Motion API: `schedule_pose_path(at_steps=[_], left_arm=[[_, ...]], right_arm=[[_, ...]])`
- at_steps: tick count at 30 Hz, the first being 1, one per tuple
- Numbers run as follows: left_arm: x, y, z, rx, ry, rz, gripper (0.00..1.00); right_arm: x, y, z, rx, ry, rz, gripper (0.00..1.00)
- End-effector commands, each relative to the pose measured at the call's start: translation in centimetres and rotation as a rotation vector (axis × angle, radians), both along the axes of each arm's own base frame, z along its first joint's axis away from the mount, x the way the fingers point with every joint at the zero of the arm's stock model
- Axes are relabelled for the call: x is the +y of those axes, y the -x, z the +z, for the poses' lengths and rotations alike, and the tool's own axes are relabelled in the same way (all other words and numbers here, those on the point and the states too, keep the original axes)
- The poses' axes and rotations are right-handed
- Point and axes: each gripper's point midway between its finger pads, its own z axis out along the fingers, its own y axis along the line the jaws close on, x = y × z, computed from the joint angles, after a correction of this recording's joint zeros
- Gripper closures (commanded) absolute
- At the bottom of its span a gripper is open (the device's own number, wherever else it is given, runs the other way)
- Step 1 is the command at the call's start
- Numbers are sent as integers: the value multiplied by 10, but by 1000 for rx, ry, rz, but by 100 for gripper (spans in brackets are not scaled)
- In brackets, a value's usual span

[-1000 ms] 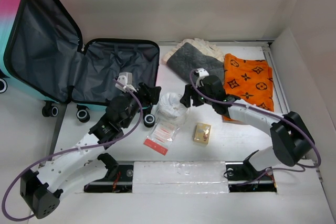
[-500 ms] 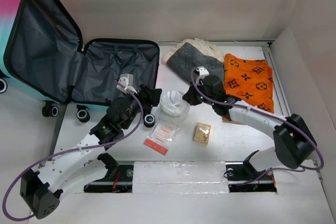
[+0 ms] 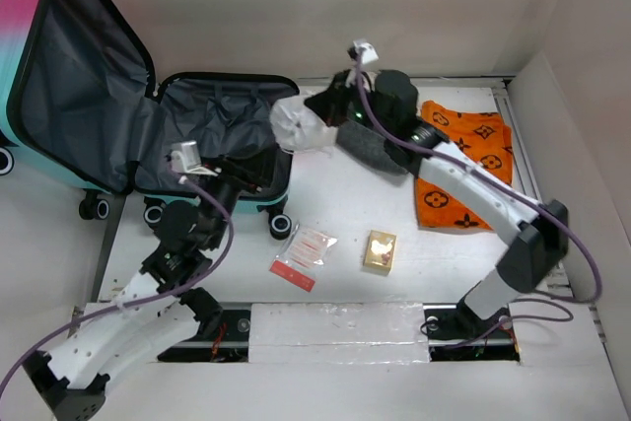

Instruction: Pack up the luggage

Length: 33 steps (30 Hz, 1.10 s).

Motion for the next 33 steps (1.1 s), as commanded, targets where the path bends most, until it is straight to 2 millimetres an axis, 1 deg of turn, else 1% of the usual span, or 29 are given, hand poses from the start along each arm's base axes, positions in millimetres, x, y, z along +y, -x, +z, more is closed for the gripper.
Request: schedule_pose_path(at_steps=[1, 2, 3, 4, 5, 6, 7, 8, 9, 10, 11, 12, 13, 14, 15, 16, 17, 18, 19, 20, 21, 22, 23, 25, 26, 28, 29, 31, 33], left_arm=[[33, 22, 70, -161, 158, 55, 34], [40, 29, 76, -182, 178, 55, 34], [44, 33, 82, -197, 178, 59, 34], [46, 35, 84, -203, 184, 59, 34], [45, 35, 82, -196, 177, 59, 34], [47, 34, 82, -191, 164, 72, 34], [46, 33, 79, -180, 153, 72, 34], [47, 34, 80, -177, 149, 72, 34], [39, 25, 69, -141, 114, 72, 34], [33, 20, 58, -113, 72, 66, 34], [27, 16, 51, -94, 49, 57, 34], [21, 12, 43, -77, 16, 46, 34], [7, 0, 22, -18, -46, 33, 34], [-7, -4, 4, 15, -92, -13, 34], [-19, -9, -7, 36, -133, -45, 34], [-45, -17, -44, 118, -215, -104, 34], [-65, -16, -63, 147, -266, -175, 32], [-81, -15, -82, 178, -318, -222, 30], [-98, -13, -93, 198, -359, -257, 27], [-131, -1, -132, 249, -479, -330, 16], [-147, 5, -146, 266, -533, -352, 12], [-165, 10, -142, 261, -546, -372, 8], [-191, 25, -168, 281, -621, -428, 5], [-209, 30, -182, 303, -674, -442, 0], [-227, 37, -194, 323, -725, -461, 0], [-237, 38, -210, 345, -798, -418, 0], [-247, 38, -204, 349, -795, -404, 0], [-255, 52, -245, 415, -917, -406, 0], [-265, 58, -257, 456, -929, -403, 0]], right_arm=[[51, 2, 43, -75, -94, 157, 100], [73, -6, 24, -10, -101, 191, 100], [87, 0, 57, -64, -166, 250, 100], [95, -5, 58, -59, -190, 265, 100], [115, -12, 37, -6, -195, 287, 73], [120, -17, 34, 7, -196, 287, 56], [124, -19, 31, 15, -190, 297, 43], [117, -28, 24, 38, -190, 270, 32], [108, -29, 24, 42, -187, 257, 30], [90, -42, 22, 41, -189, 195, 28], [77, -45, -12, 99, -150, 158, 28], [55, -36, 8, 49, -158, 133, 28], [39, -35, 5, 42, -147, 99, 28], [13, -41, -33, 93, -95, 12, 28], [-5, -38, -37, 87, -81, -37, 29], [-32, -25, -13, 32, -92, -89, 30], [-62, -30, -20, 40, -73, -197, 30], [-83, -24, -50, 78, -28, -259, 30], [-109, -8, -25, 18, -47, -315, 30], [-126, -3, -28, 17, -32, -364, 30], [-150, 0, -46, 47, 17, -442, 30], [-163, 5, -45, 43, 29, -477, 28], [-175, 18, -32, 14, 17, -501, 26], [-198, 27, -39, 31, 54, -563, 21], [-205, 37, -34, 15, 54, -572, 12], [-215, 45, -37, 23, 63, -590, 6], [-217, 50, -39, 27, 67, -590, 2], [-225, 58, -30, 4, 57, -599, 0], [-231, 62, -31, -1, 65, -608, 0]])
